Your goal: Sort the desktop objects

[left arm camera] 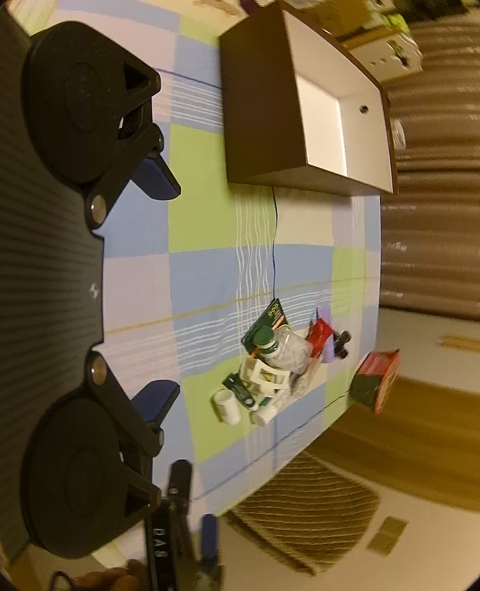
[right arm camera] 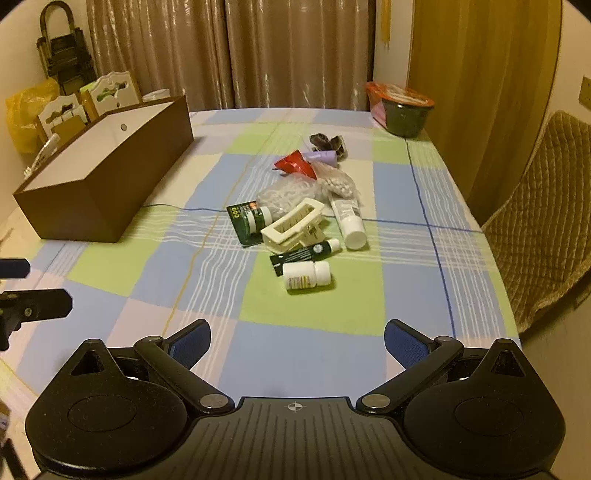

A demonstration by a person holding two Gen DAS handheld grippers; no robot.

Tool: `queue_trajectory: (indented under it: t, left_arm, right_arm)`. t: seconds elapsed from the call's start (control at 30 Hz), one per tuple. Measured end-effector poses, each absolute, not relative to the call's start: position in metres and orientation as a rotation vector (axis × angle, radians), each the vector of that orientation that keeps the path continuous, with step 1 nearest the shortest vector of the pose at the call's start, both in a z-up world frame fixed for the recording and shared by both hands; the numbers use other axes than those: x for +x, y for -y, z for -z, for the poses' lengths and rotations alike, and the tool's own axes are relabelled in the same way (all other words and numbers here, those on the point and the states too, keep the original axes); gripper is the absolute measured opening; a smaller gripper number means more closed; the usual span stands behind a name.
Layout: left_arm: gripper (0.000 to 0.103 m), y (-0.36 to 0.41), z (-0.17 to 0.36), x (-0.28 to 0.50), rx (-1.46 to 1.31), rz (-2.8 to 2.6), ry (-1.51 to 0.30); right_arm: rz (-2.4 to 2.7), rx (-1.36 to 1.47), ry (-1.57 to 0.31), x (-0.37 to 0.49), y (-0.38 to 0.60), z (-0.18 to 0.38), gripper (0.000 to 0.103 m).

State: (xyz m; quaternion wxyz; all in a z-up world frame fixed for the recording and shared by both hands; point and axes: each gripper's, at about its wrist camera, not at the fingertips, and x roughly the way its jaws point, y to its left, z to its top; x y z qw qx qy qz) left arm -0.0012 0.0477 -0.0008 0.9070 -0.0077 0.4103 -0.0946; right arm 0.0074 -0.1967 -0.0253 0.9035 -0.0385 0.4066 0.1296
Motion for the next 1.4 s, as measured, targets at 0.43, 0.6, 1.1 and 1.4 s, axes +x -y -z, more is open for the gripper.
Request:
queue_trajectory:
  t: [0.43, 0.6, 1.1, 1.4]
  left_arm:
    - [0.102, -0.036, 0.015, 0.046, 0.112, 0.254, -0.885]
    - [0.102, -0.032, 0.020, 0.066, 0.117, 0.244, -0.903]
    - [0.102, -0.020, 0.033, 0.119, 0.176, 0.317, -0.932]
    - [0.093, 0.001, 0.047, 0.150, 0.265, 0.485, -0.880]
  right_arm:
    - [-0.346, -0.150, -0.844, 0.070, 0.188, 0.062, 0.081]
    - [-0.366, -0.159, -0.867, 0.094, 0.190, 0.082, 0.081]
    - [-0.359, -0.121, -0.920, 0.121, 0.192, 0.101, 0.046]
    - [-0.315, -0.127, -0.911, 0.118, 0.199, 0.090, 0.046]
